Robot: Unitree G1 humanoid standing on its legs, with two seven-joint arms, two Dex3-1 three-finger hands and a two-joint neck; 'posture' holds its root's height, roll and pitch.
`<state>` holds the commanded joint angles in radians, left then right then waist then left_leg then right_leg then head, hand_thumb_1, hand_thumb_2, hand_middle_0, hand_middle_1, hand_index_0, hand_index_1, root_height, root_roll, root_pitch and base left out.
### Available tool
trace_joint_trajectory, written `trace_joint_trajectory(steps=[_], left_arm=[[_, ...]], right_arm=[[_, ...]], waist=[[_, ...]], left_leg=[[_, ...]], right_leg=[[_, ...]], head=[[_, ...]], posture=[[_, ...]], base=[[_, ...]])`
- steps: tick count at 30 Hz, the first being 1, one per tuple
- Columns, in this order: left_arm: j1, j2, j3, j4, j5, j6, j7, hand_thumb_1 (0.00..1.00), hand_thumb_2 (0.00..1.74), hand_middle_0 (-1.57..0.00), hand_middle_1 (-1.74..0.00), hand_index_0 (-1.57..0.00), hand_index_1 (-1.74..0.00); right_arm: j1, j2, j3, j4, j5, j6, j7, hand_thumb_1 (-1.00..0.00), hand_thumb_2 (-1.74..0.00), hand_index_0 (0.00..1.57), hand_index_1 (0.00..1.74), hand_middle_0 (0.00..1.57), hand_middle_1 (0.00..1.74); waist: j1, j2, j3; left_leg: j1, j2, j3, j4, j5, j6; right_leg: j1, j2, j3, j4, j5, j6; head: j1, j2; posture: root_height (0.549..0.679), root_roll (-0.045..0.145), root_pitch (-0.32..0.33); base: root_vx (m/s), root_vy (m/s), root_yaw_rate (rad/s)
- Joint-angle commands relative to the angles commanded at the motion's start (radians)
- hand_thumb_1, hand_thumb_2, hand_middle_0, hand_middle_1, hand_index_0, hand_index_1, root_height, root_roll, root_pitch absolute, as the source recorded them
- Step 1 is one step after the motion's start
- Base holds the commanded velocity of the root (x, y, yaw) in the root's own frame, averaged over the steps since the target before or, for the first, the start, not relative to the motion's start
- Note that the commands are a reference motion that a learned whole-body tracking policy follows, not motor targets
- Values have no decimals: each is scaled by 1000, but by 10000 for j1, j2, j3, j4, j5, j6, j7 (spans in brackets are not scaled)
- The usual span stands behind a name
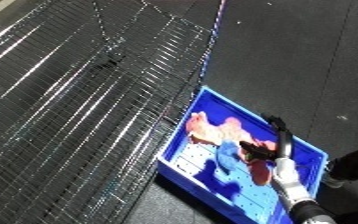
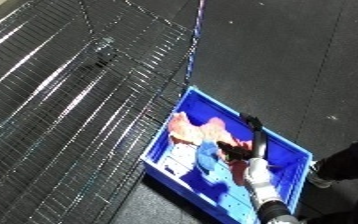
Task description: Pick up the object and place it into the box
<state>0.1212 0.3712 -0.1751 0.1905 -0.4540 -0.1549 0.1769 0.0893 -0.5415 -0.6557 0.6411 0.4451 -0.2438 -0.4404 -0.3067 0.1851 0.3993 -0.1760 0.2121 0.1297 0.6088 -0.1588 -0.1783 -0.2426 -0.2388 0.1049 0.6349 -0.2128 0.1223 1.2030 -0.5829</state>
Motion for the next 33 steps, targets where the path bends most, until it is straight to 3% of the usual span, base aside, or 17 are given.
trace_joint_trajectory(steps=[5,10,19,25,27,33], left_arm=[[118,-38,115,-144,-25,41,-45,1000,1740,-1570,-1740,-1570,-1740],[233,-182,393,-34,6,113,-13,1000,1740,-1570,-1740,-1570,-1740],[621,-304,865,-271,161,432,-137,1000,1740,-1570,-1740,-1570,-1740],[786,-302,1103,-464,305,630,-161,1000,1740,-1570,-1740,-1570,-1740],[805,-300,1140,-478,336,674,-165,1000,1740,-1570,-1740,-1570,-1740],[801,-337,1205,-535,370,790,-143,1000,1740,-1570,-1740,-1570,-1740]], right_arm=[[-62,195,316,-552,-89,-9,80,0,0,0,0,0,0],[-85,375,1062,-1852,-697,156,333,0,0,0,0,0,0],[90,463,2238,-4266,-1819,541,1307,0,0,0,0,0,0],[36,531,2957,-5722,-2437,761,1911,0,0,0,0,0,0],[7,569,3122,-5998,-2530,813,2030,0,0,0,0,0,0],[-412,726,4032,-6614,-2838,968,2414,0,0,0,0,0,0]], waist=[[178,-112,-57],[446,-274,-92],[1101,-656,-7],[1601,-980,79],[1691,-1042,93],[2140,-1209,114]], left_leg=[[44,-7,-48,-150,87,8],[79,-19,-138,-277,162,23],[3,3,-354,-270,275,59],[-177,37,-519,-207,332,77],[-223,44,-551,-204,357,76],[-368,9,-744,-188,404,93]], right_leg=[[111,28,-94,-95,7,14],[215,71,-169,-114,19,27],[215,144,-329,92,-41,61],[178,198,-431,231,-92,102],[164,202,-460,256,-101,110],[153,169,-563,325,-143,134]], head=[[-623,-160],[-1435,-234],[-3393,-512],[-5500,-685],[-5533,-685],[-7713,-634]], posture=[[648,103,-170],[649,96,-172],[645,80,-180],[642,67,-184],[641,65,-184],[640,57,-183]], base=[[2,-14,47],[0,-21,77],[-6,-18,114],[-2,-17,149],[-1,-1,99],[8,13,119]])
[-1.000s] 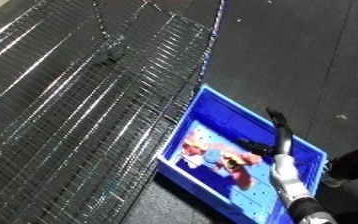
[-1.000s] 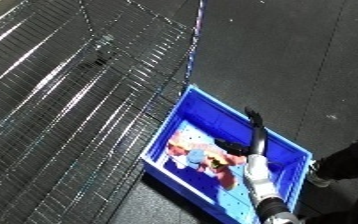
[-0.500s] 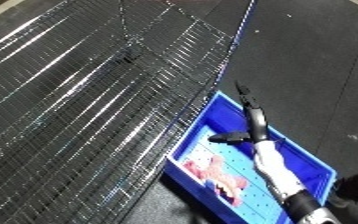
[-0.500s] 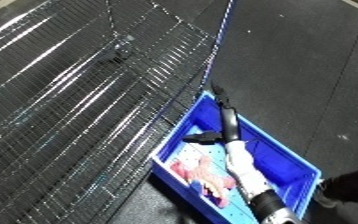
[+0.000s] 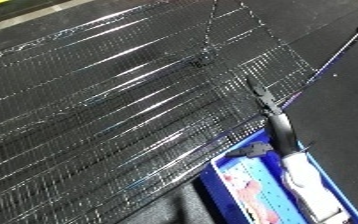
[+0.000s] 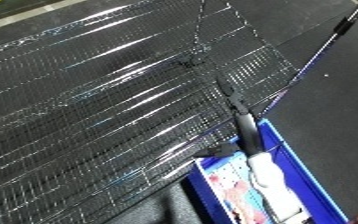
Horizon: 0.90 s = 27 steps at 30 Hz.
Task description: Pick up the object and place it into the box
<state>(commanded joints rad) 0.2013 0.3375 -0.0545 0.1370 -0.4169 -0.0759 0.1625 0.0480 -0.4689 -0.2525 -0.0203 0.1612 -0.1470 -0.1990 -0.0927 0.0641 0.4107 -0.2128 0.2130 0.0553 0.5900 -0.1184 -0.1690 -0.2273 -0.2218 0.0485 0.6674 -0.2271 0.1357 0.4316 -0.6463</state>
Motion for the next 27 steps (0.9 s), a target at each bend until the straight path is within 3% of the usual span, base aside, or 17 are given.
trace_joint_trajectory(steps=[14,21,27], left_arm=[[-346,124,92,-149,63,-98,287,1000,1740,-1570,-1740,-1570,-1740],[-531,187,259,-347,79,-190,487,1000,1740,-1570,-1740,-1570,-1740],[-620,140,439,-465,120,-208,623,1000,1740,-1570,-1740,-1570,-1740]], right_arm=[[-1352,-129,1799,-63,-547,200,285,0,0,0,0,0,0],[-1737,-264,2203,91,-832,262,284,0,0,0,0,0,0],[-1844,-273,2375,116,-948,292,325,0,0,0,0,0,0]], waist=[[861,-292,66],[1101,-383,115],[1197,-421,272]], left_leg=[[-156,-125,-362,51,-28,64],[-168,-169,-463,46,-39,88],[-212,-214,-514,125,-62,106]], right_leg=[[37,-92,-226,147,-80,28],[6,-119,-303,247,-125,43],[-112,-126,-308,380,-146,55]], head=[[-2720,-45],[-3336,-674],[-3648,-1148]], posture=[[638,48,-181],[637,46,-180],[635,46,-183]], base=[[17,13,82],[12,7,50],[0,11,8]])
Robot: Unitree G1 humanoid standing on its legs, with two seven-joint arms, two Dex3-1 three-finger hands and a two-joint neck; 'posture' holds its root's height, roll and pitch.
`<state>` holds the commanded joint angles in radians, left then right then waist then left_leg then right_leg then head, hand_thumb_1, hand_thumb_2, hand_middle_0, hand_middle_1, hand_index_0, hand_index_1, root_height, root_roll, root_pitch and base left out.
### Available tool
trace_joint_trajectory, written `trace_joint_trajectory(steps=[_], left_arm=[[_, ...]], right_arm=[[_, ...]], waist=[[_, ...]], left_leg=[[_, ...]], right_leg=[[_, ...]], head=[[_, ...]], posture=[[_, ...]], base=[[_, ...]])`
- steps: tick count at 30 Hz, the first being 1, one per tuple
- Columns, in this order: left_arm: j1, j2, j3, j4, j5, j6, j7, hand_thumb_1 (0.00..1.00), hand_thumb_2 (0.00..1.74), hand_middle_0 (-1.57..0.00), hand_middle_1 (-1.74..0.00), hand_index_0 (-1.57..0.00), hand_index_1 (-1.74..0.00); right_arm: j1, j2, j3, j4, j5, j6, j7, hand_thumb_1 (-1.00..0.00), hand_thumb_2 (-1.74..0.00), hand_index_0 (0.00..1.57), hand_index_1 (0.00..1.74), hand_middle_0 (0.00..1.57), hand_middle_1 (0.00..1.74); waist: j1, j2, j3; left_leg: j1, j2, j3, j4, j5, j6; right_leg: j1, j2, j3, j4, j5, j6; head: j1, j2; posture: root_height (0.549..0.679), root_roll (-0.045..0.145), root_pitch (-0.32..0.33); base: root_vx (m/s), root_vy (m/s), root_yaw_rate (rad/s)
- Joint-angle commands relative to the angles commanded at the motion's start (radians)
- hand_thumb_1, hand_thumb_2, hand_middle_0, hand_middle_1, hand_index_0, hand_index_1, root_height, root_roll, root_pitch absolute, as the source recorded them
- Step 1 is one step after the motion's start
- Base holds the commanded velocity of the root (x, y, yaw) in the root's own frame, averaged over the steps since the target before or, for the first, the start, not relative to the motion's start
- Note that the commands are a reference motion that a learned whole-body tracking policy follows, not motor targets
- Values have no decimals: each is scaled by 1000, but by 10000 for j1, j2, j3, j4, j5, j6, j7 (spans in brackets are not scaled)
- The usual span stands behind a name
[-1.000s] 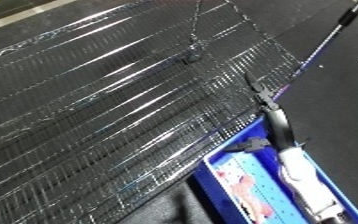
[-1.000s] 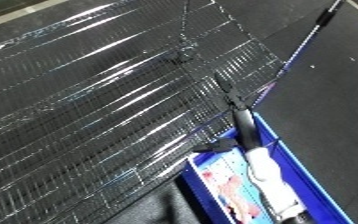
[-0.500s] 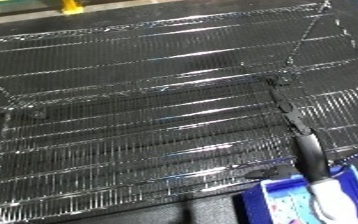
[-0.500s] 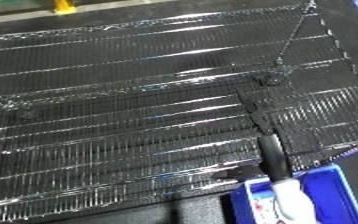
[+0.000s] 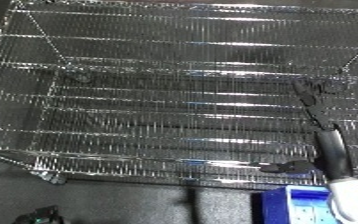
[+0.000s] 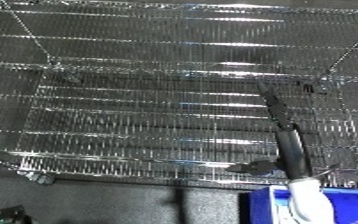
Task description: Pick up the object and place it into the box
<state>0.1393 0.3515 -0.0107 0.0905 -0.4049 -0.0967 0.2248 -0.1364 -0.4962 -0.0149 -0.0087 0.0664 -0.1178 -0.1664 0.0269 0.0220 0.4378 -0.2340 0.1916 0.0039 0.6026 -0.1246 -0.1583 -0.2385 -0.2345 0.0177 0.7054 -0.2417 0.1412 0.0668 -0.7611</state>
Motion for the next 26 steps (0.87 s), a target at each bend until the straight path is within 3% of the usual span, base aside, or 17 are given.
trace_joint_trajectory(steps=[7,26], left_arm=[[-56,-31,62,-65,52,19,64,1000,1740,-1570,-1740,-1570,-1740],[167,20,53,-142,26,34,-99,1000,1740,-1570,-1740,-1570,-1740]], right_arm=[[133,-34,-104,-107,-155,34,-30,0,0,0,0,0,0],[-430,-723,172,-148,-575,152,144,0,0,0,0,0,0]], waist=[[34,-41,92],[207,-72,66]], left_leg=[[-62,-28,-39,38,-33,27],[-35,-34,-35,-85,-62,51]], right_leg=[[-104,-25,11,51,15,24],[-140,-80,9,-76,62,76]], head=[[11,24],[290,356]], posture=[[634,46,-180],[634,42,-166]], base=[[5,11,4],[18,11,2]])
